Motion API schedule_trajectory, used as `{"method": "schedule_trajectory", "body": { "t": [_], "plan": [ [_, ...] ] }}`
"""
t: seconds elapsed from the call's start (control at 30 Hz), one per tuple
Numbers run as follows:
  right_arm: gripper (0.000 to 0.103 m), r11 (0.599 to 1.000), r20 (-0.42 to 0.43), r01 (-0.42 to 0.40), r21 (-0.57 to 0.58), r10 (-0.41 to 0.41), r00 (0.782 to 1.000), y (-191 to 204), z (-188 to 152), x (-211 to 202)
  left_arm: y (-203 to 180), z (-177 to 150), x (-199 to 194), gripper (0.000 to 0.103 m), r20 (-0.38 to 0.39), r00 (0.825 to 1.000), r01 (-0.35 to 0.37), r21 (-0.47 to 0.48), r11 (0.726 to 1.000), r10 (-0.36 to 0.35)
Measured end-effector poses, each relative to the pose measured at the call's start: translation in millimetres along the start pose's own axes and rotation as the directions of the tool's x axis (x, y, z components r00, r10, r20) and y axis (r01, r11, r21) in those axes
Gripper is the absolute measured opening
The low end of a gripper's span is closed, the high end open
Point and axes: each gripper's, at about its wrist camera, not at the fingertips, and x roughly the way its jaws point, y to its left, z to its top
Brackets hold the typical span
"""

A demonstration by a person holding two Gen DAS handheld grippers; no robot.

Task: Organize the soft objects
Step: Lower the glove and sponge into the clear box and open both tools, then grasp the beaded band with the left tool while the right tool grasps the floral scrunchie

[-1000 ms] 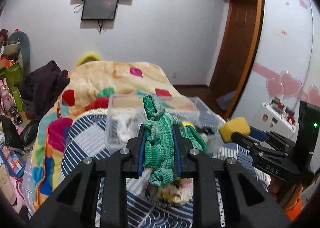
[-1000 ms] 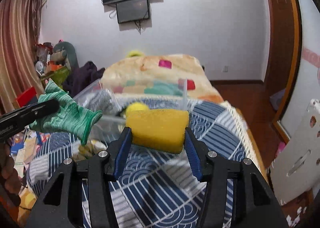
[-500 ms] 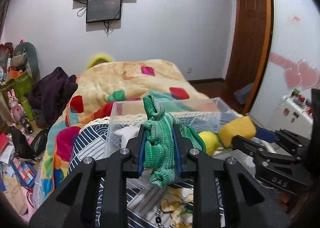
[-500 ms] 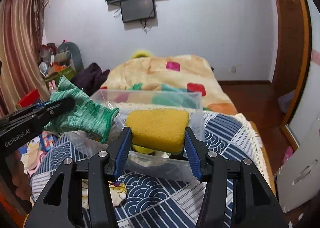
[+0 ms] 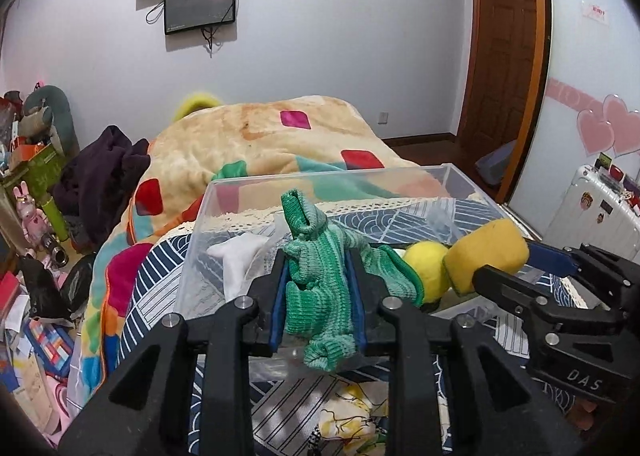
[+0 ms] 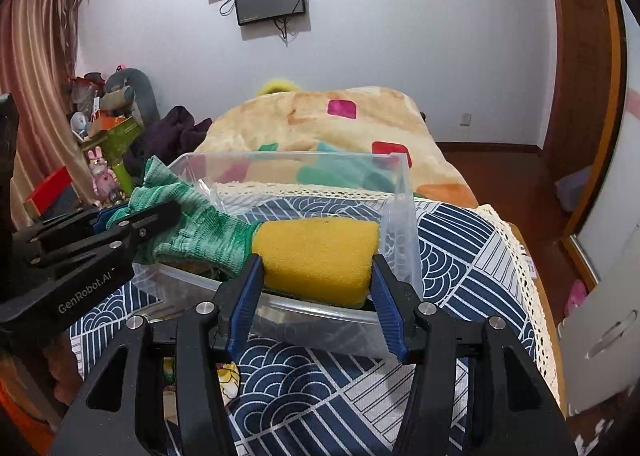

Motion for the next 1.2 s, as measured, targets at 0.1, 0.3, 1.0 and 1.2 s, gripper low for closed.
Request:
{"method": "schedule_trajectory", "body": {
  "t": [0.1,0.3,1.0,1.2],
  "plan": [
    [0.057,1.000,-0.001,-0.013,-0.001,0.013,1.000,0,0,-2,1,-1,-2,0.041,-0.007,1.000,-0.002,0.000,1.000,0.002],
    [0.073,0.999,0.027,0.016,-0.032,-0.015,1.000,5,0,-8,9,-4,-16,0.059,0.008,1.000,0.011,-0.014,1.000,-0.011],
    [0.083,0.993,-0.002,-0.105,-0.048,0.105,0.995,31,-33,-22,35,-62,-50,0.081,-0.052,0.999,0.005,-0.005,1.000,-0.005],
    [0.082,0.985,-0.134,-0.163,-0.055,0.155,0.979,43,-56,6,47,-85,-39,0.081,-0.120,0.992,0.020,-0.045,0.999,-0.026]
  ]
}}
